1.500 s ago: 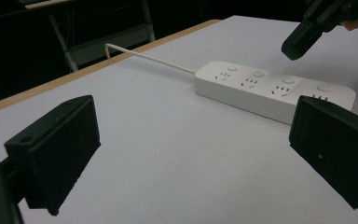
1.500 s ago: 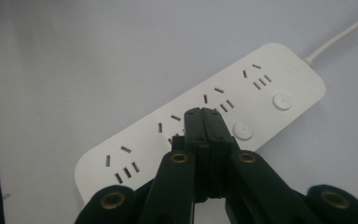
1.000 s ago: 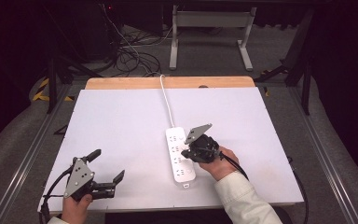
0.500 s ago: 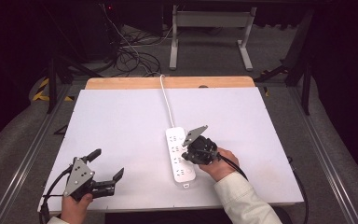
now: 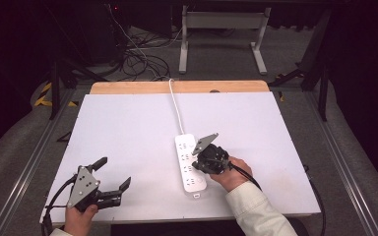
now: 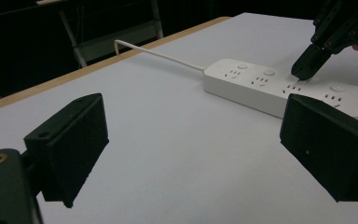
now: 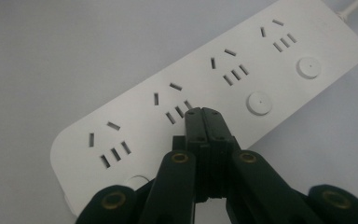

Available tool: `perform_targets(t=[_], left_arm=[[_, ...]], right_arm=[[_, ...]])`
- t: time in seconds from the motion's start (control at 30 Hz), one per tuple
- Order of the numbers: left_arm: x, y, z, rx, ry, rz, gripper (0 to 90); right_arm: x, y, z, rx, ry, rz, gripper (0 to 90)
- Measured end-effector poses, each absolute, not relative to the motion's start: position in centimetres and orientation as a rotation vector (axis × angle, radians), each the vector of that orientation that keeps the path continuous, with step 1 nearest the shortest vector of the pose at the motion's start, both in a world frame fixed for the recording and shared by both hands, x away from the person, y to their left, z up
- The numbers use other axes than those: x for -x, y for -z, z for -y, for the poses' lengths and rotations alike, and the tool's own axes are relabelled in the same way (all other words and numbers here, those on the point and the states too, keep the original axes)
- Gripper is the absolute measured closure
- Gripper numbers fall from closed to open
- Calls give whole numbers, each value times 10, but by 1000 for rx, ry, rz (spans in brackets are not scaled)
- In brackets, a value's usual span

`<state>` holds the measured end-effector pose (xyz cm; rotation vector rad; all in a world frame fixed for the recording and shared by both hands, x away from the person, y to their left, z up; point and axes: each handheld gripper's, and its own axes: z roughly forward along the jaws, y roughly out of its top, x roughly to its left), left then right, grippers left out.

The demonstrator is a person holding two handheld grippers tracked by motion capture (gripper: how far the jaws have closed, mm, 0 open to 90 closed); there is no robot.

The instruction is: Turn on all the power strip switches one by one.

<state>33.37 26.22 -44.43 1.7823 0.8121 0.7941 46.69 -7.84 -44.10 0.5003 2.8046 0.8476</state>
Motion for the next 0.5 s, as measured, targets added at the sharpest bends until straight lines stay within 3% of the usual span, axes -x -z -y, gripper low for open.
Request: perform_targets(t=[0.5], left_arm=[[-333, 445, -261, -1780, -787, -815, 76]], right_arm=[[-467, 442, 77, -509, -829, -2807, 900]])
